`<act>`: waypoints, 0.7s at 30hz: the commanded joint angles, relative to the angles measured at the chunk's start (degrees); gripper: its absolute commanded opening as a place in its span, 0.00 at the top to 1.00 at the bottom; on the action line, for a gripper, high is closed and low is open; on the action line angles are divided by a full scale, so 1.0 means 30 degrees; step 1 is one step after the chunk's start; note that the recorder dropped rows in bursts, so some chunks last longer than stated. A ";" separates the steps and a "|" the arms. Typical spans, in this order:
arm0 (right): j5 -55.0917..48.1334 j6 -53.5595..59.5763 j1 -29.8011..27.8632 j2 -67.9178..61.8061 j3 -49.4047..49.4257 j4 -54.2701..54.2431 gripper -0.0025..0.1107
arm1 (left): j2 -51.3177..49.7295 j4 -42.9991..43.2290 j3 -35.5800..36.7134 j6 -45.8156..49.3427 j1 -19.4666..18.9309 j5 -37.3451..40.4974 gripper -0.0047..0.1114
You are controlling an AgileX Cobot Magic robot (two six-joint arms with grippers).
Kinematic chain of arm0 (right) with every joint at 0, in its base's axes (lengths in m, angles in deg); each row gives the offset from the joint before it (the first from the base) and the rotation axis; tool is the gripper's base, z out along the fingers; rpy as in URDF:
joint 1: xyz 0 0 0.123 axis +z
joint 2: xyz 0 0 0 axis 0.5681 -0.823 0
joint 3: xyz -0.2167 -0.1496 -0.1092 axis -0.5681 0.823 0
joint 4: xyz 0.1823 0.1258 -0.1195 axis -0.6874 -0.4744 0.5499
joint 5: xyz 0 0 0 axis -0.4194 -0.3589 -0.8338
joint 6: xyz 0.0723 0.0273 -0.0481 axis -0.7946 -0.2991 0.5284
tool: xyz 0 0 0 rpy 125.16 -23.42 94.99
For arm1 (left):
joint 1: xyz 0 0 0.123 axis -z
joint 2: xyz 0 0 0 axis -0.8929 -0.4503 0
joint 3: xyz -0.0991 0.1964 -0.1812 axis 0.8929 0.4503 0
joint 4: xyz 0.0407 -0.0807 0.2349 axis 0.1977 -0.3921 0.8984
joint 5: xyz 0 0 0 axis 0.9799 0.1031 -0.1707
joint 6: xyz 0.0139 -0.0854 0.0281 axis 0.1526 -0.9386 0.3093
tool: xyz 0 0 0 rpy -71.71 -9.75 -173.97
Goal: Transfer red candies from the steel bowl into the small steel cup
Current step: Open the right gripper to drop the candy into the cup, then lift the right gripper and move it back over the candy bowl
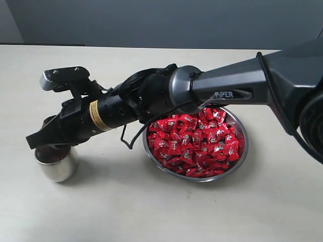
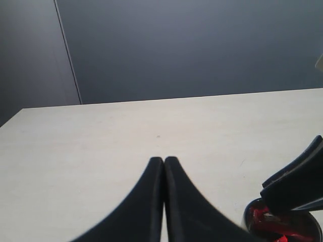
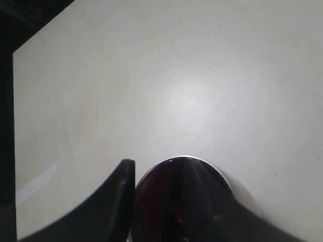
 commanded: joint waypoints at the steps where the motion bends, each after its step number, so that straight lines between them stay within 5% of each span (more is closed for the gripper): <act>1: 0.0304 -0.0019 -0.0070 0.0865 -0.0133 0.1654 0.69 | 0.0085 0.0021 0.0073 -0.0023 -0.0012 -0.0115 0.96; 3: -0.0273 -0.0019 -0.0070 0.1772 -0.0133 0.3865 0.69 | 0.0085 0.0021 0.0073 -0.0023 -0.0012 -0.0115 0.96; 13: -0.5580 0.0169 -0.0508 0.5471 0.0445 0.3865 0.69 | 0.0085 0.0021 0.0073 -0.0023 -0.0012 -0.0115 0.96; 21: -1.4329 0.0601 -0.0856 0.8547 0.4607 0.3865 0.69 | 0.0085 0.0021 0.0073 -0.0023 -0.0012 -0.0078 0.96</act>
